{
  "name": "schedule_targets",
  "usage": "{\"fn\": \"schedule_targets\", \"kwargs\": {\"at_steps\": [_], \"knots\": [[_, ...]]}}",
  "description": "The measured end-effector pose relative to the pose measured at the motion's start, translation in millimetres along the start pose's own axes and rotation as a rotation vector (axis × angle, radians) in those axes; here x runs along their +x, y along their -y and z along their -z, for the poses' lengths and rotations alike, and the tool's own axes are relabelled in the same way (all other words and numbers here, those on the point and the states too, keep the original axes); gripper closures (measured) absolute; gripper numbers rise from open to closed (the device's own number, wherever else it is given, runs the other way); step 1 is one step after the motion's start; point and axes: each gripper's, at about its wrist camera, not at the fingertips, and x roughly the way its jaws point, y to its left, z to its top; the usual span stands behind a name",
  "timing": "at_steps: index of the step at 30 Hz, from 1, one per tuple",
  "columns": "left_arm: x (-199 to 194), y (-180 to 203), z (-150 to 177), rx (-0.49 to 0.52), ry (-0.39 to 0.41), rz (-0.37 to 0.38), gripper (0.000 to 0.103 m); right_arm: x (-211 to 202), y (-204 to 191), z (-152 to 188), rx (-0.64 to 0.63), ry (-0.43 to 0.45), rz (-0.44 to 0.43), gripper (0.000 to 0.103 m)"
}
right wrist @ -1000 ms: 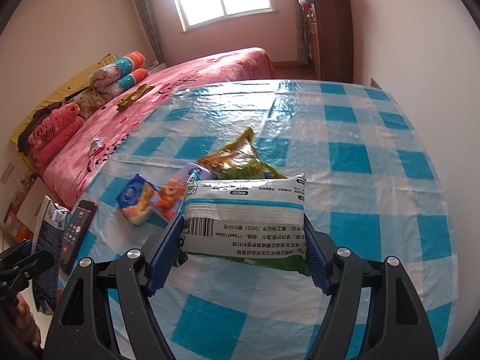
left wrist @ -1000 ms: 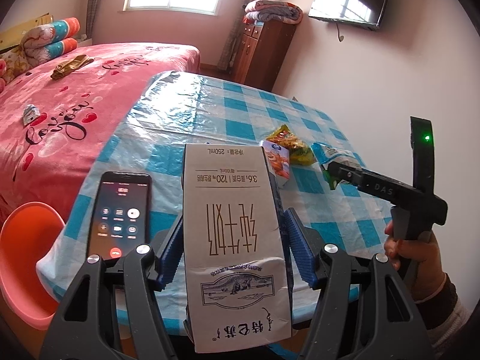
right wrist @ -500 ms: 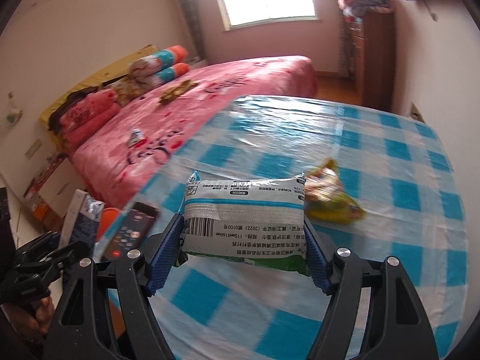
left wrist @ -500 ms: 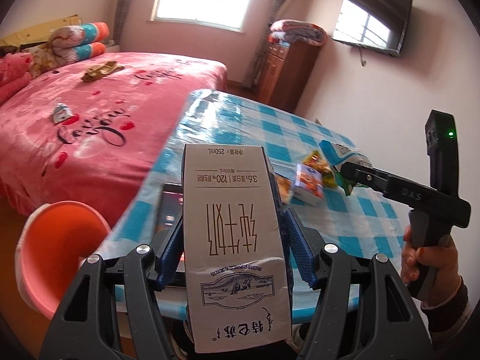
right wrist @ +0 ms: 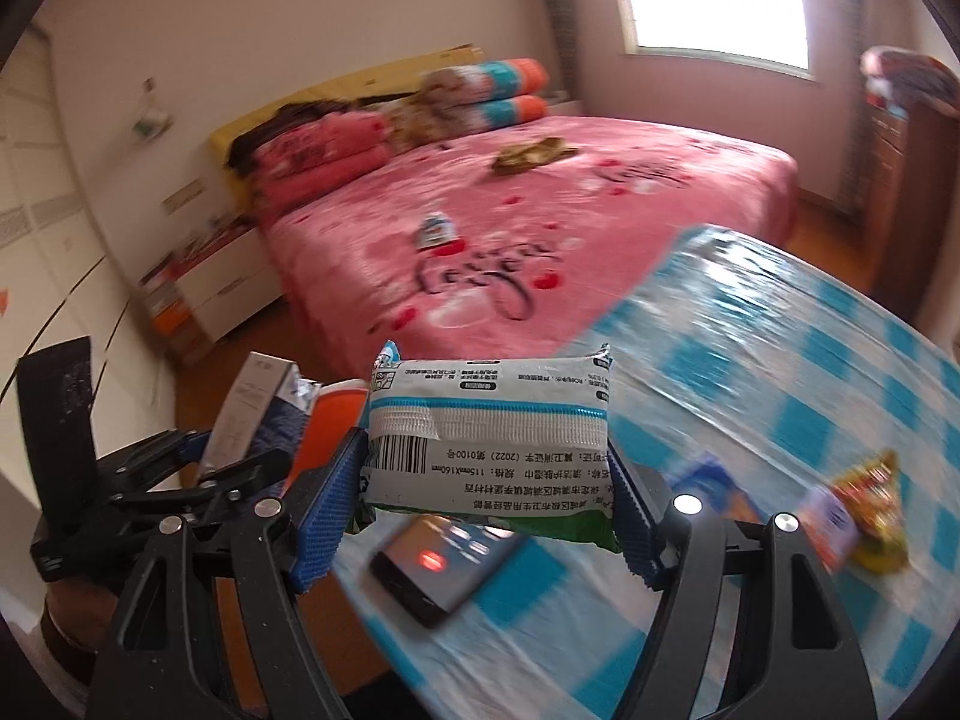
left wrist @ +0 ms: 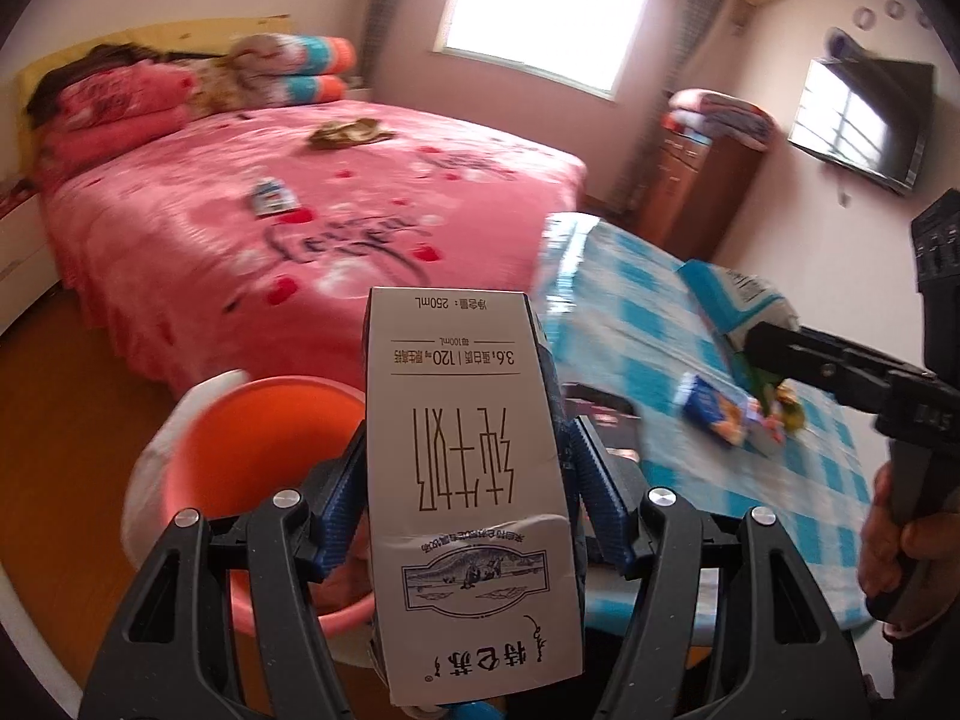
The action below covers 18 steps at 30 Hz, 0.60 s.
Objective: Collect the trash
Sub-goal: 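Carry the carton and packet over the orange bucket with both tools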
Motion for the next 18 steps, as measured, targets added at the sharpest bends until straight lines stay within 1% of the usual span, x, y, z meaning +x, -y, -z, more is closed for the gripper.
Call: {"fn": "schedule_targets", "kwargs": {"at_steps": [4,8,14,18], "knots": [[3.4,-34.4,1.6,-0.058,-0.002,-0.062,0.038,25.0,-27.4,-13.3,-0.055,-0.024,-0.051,0.029],[9.4,-59.9,6.8,-0.104,-0.016,-0.103,0.038,50.5,-52.8,-21.3,-0.103,-0.051,-0.093,0.029],[24.5,-86.8,18.1,-0.153,-0.05,-0.132,0.038,88.8,-79.8,-24.1,-0.149,-0.112,-0.125,0.028],[36.8,-98.7,23.5,-0.179,-0.072,-0.151,0.038,107.2,-93.9,-26.8,-0.169,-0.123,-0.14,0.028]]}}
